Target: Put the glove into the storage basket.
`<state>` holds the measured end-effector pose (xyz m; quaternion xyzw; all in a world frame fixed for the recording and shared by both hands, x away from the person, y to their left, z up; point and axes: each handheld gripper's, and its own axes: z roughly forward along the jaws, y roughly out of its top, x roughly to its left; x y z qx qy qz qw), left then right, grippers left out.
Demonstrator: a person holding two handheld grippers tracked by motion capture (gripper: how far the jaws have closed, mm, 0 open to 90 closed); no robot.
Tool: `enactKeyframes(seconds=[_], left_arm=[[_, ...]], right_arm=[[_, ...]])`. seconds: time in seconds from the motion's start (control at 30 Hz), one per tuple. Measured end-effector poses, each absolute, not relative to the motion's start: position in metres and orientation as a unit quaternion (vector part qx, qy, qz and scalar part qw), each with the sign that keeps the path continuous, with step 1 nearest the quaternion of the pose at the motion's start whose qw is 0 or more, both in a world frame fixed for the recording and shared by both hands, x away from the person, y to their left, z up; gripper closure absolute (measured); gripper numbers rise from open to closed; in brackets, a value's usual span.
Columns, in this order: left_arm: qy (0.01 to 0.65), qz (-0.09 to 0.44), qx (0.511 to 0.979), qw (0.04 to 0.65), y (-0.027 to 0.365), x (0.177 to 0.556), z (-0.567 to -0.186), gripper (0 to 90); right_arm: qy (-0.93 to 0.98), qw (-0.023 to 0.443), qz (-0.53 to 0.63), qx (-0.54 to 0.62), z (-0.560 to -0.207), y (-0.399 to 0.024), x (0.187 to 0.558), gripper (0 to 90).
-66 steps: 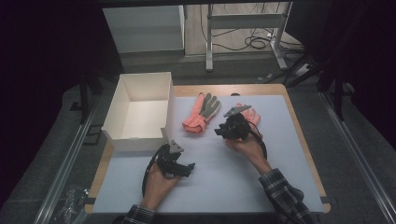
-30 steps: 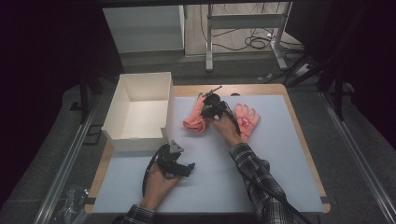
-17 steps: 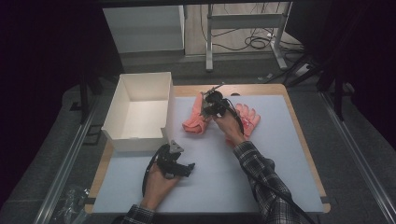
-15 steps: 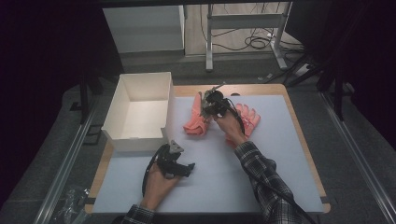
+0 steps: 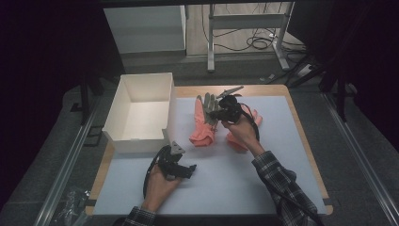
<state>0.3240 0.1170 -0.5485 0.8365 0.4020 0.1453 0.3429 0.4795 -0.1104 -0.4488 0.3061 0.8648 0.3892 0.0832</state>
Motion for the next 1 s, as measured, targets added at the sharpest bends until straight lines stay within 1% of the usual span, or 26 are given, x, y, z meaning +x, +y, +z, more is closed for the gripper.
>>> enactKeyframes(seconds=[0.27,0.5,0.63,0.73,0.87,0.93,1.0], left_arm=[[0.403,0.145,0.836,0.344,0.117,0.324,-0.549,4.1],[0.402,0.146,0.836,0.343,0.117,0.324,-0.548,4.1],[0.404,0.146,0.835,0.345,0.116,0.324,-0.549,4.0],[0.403,0.146,0.836,0.343,0.117,0.324,-0.549,4.0],[0.401,0.146,0.837,0.342,0.117,0.324,-0.548,4.1],[0.401,0.146,0.837,0.342,0.117,0.324,-0.548,4.1],[0.400,0.147,0.837,0.342,0.117,0.324,-0.548,4.1]], right_arm=[[0.865,0.054,0.408,0.286,-0.443,-0.137,0.444,88.5],[0.870,0.028,0.412,0.268,-0.447,-0.158,0.407,88.4],[0.873,0.015,0.411,0.261,-0.457,-0.166,0.384,88.4],[0.875,0.003,0.408,0.261,-0.473,-0.168,0.372,88.3],[0.880,0.003,0.394,0.266,-0.493,-0.168,0.369,88.2],[0.884,0.010,0.383,0.268,-0.500,-0.168,0.370,86.8],[0.884,0.012,0.387,0.263,-0.502,-0.168,0.371,81.7]])
